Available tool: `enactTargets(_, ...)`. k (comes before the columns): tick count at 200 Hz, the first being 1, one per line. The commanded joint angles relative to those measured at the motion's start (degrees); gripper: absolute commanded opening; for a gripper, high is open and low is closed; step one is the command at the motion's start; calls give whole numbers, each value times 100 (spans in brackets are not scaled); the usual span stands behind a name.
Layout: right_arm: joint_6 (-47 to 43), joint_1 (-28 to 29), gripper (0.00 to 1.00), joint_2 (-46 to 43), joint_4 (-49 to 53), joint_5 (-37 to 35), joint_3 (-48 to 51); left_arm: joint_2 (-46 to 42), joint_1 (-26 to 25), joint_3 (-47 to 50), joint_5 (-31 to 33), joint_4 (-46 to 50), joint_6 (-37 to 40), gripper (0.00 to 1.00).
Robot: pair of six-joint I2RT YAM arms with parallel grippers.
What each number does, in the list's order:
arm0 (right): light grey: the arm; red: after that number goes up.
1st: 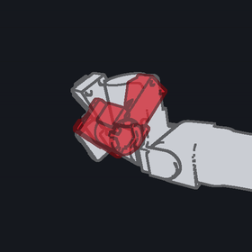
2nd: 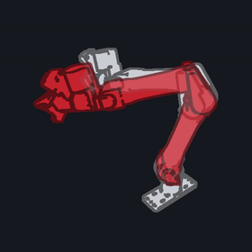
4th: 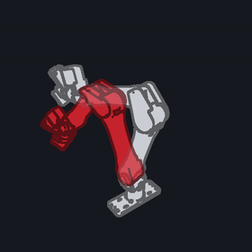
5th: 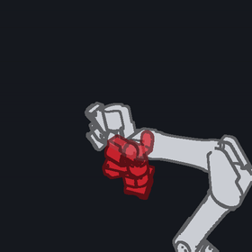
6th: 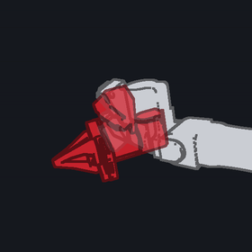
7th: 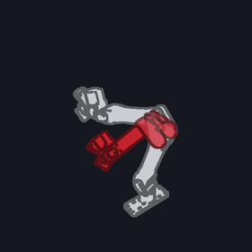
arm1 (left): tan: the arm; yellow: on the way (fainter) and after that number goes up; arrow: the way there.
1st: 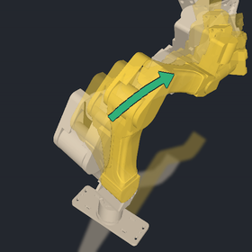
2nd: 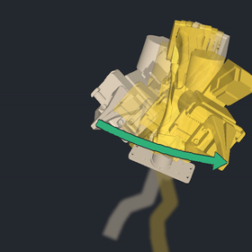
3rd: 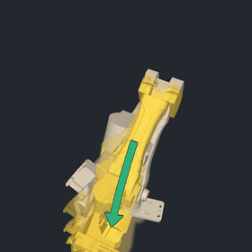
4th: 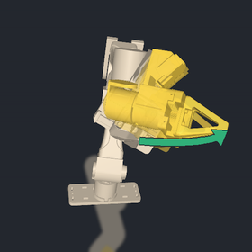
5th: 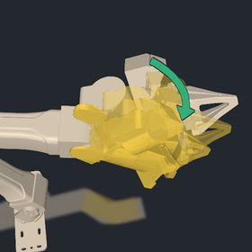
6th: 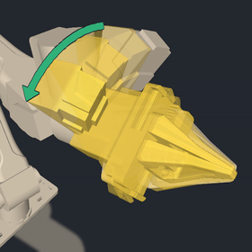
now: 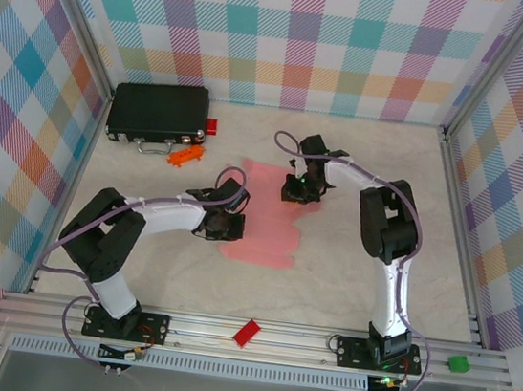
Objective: Fold the paper box
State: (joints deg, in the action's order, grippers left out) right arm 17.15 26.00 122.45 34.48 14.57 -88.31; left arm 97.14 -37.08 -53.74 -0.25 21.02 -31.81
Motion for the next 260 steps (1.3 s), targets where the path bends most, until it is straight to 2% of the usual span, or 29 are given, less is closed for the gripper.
enactTargets(1,327,10,20,-238,99,-165,597,347,45,-172,675,636,266,0)
enactTargets(26,589,38,21,-611,-185,-132,1158,466,128,-377,789,714,444,0)
enactTargets(57,791,116,24,-1027,-406,-20,1539,628,249,-692,635,728,719,0)
enactTargets(101,648,98,34,-1669,-275,-274,1320,439,272,-1318,364,1017,1091,0)
enactTargets(128,357,-60,40,-1796,-191,-266,989,203,271,-1445,287,1104,1086,7)
enactTargets(147,6,-283,42,-1623,50,-283,592,33,269,-1358,86,1063,941,11)
enactTargets(174,-599,-713,50,-1215,262,68,66,-167,263,-1006,-391,760,606,11)
enactTargets(202,-1204,-1036,57,-602,620,198,-558,-244,263,-539,-807,202,205,5)
enactTargets(216,-1469,-1135,58,-293,761,282,-849,-223,263,-388,-862,12,75,0)
enactTargets(260,-2002,-1281,67,403,1185,450,-1632,58,263,-282,-776,-174,-25,0)
